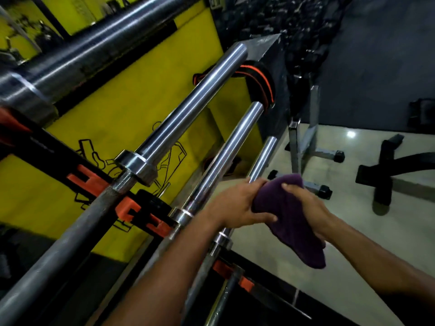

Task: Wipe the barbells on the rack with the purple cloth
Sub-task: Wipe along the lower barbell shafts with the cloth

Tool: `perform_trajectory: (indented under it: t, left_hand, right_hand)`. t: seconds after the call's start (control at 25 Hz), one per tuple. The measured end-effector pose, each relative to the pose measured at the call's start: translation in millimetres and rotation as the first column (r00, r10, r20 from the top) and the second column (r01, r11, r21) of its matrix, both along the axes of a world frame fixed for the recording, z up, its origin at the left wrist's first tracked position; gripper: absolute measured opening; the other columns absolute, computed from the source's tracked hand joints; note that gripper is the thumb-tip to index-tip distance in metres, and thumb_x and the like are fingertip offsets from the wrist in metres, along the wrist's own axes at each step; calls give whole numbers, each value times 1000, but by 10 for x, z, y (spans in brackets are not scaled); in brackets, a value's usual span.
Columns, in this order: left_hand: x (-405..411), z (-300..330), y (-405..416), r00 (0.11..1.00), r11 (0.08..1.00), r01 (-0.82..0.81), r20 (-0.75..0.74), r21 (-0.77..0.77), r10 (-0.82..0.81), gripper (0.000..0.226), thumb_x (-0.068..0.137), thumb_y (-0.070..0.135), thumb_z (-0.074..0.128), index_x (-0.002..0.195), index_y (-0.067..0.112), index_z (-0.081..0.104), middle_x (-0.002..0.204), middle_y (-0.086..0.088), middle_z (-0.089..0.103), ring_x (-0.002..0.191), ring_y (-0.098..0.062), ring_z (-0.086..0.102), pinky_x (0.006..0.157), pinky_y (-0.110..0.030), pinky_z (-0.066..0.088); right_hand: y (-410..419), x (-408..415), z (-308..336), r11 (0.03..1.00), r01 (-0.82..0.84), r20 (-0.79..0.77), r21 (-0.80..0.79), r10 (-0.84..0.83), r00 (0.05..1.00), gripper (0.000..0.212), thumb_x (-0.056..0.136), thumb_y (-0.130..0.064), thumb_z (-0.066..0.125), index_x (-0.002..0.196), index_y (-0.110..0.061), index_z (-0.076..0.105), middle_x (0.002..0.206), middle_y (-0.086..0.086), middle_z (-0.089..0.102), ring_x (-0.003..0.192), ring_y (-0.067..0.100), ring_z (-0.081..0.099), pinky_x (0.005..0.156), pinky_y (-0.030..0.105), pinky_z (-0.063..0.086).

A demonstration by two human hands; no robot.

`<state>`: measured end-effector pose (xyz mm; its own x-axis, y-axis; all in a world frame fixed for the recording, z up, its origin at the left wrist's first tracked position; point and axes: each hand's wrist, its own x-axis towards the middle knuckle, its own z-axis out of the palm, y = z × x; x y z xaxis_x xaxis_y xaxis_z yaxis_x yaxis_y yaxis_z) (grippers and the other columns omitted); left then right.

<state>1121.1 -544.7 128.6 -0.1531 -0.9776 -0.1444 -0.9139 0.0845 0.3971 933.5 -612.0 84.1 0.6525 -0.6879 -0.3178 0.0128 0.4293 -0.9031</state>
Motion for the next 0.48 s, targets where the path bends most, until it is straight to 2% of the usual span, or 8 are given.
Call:
perform_trajectory:
  t: [0.04, 0.12, 0.2, 0.28, 0.36, 0.44, 0.48]
  left_hand:
    - [-104, -48, -8, 991, 995, -85, -103, -45, 80, 60, 84, 54, 72, 134, 30, 48, 114, 7, 67, 102, -10, 63, 93, -37, 53]
    - [-173, -138, -62, 968, 975, -201, -173, -96, 182, 36, 90, 40, 70, 122, 28, 58, 102, 8, 70, 90, -9, 64, 75, -31, 53]
    - [-167, -160, -105, 960, 960, -259, -135, -109, 244, 12, 94, 34, 64, 102, 25, 65, 87, 9, 67, 79, -8, 62, 66, -30, 46]
    - [-188, -127, -141, 955, 948, -294, -64, -121, 289, 8, 95, 35, 59, 90, 29, 60, 81, 10, 63, 73, -6, 58, 62, -27, 41]
    - [-267, -59, -165, 949, 933, -305, 14, -188, 313, 10, 96, 37, 55, 90, 29, 57, 83, 9, 62, 73, -9, 57, 60, -27, 41]
    - [-413, -60, -161, 957, 940, -229, 119, -253, 266, 11, 98, 36, 54, 94, 26, 55, 90, 6, 62, 73, -9, 54, 61, -26, 40]
    - [-516, -101, -157, 963, 954, -153, 177, -257, 202, 10, 98, 35, 54, 97, 25, 55, 95, 5, 63, 74, -9, 53, 62, -26, 41]
  right_hand:
    - [-31, -24, 53, 1000, 20, 19, 15, -20, 1000, 22, 100, -33, 51, 109, -19, 67, 100, 13, 73, 79, 21, 72, 65, 31, 55]
    - [-117, -37, -2, 996, 78, 27, -42, -77, 997, 20, 101, -35, 51, 112, -25, 64, 110, 12, 69, 93, 24, 67, 72, 33, 53]
    - [-167, -38, -175, 970, 185, -20, -155, -191, 981, 19, 101, -42, 51, 116, -32, 58, 113, -2, 63, 103, 18, 62, 77, 30, 49]
    - [-117, -91, -459, 906, 389, -70, -170, -404, 912, 27, 101, -49, 48, 121, -31, 49, 114, -8, 58, 111, 19, 59, 79, 30, 44]
    - [31, -119, -751, 860, 505, -144, -71, -510, 848, 29, 103, -49, 44, 121, -27, 49, 119, 0, 57, 119, 25, 55, 84, 36, 41]
    - [161, -64, -986, 872, 436, -151, 222, -410, 899, 42, 100, -57, 42, 125, -26, 56, 125, 7, 59, 119, 29, 56, 92, 46, 45]
    - [193, 5, -1047, 837, 369, -78, 403, -371, 925, 49, 98, -62, 41, 127, -27, 60, 125, 9, 62, 118, 30, 57, 98, 52, 46]
